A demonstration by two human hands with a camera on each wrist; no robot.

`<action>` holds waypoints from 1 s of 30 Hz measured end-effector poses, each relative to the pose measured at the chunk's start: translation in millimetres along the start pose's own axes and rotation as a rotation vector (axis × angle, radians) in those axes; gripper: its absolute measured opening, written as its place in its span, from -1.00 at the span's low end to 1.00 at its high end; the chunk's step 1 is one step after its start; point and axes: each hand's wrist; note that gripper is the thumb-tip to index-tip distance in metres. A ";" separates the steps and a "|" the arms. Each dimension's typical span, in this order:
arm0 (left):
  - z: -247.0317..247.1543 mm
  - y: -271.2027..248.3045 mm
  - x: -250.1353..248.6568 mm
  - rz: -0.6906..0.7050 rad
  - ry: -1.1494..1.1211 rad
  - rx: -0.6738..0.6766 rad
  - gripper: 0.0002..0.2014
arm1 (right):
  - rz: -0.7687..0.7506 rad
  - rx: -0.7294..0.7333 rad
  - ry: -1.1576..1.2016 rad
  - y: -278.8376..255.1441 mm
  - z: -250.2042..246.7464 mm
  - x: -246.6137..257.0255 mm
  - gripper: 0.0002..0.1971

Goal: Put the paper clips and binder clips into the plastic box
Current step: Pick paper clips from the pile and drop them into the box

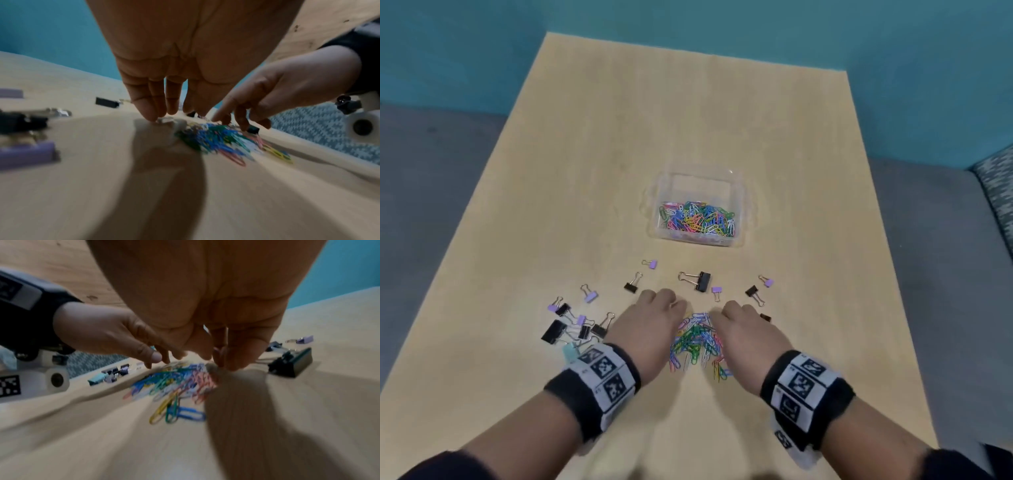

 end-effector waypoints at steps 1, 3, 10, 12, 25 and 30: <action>4.6 -1.7 -3.8 0.007 0.037 0.002 -0.46 | 0.002 -0.006 -0.023 0.9 5.8 3.1 -0.44; 11.3 -3.9 -7.8 0.017 0.104 -0.009 -0.36 | 0.001 -0.040 -0.088 1.6 14.7 8.1 -0.33; 12.2 -40.0 -0.3 -0.117 -0.135 0.042 -0.46 | 0.088 -0.058 0.135 -31.8 32.6 4.0 -0.50; 14.9 -48.7 0.6 -0.163 -0.177 0.059 -0.31 | 0.158 -0.057 0.221 -40.6 40.2 3.9 -0.36; 30.9 -12.3 -14.5 -0.124 -0.129 -0.066 -0.93 | 0.079 -0.203 0.154 5.6 48.5 21.7 -0.83; 27.5 -13.8 -11.8 -0.091 -0.117 -0.064 -0.84 | 0.062 -0.174 0.132 3.5 42.4 18.0 -0.81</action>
Point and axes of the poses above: each hand's wrist, its own y-axis towards the middle knuckle, its own z-axis out of the palm, x = y × z, and after that the axes turned 5 degrees about -y, right-handed
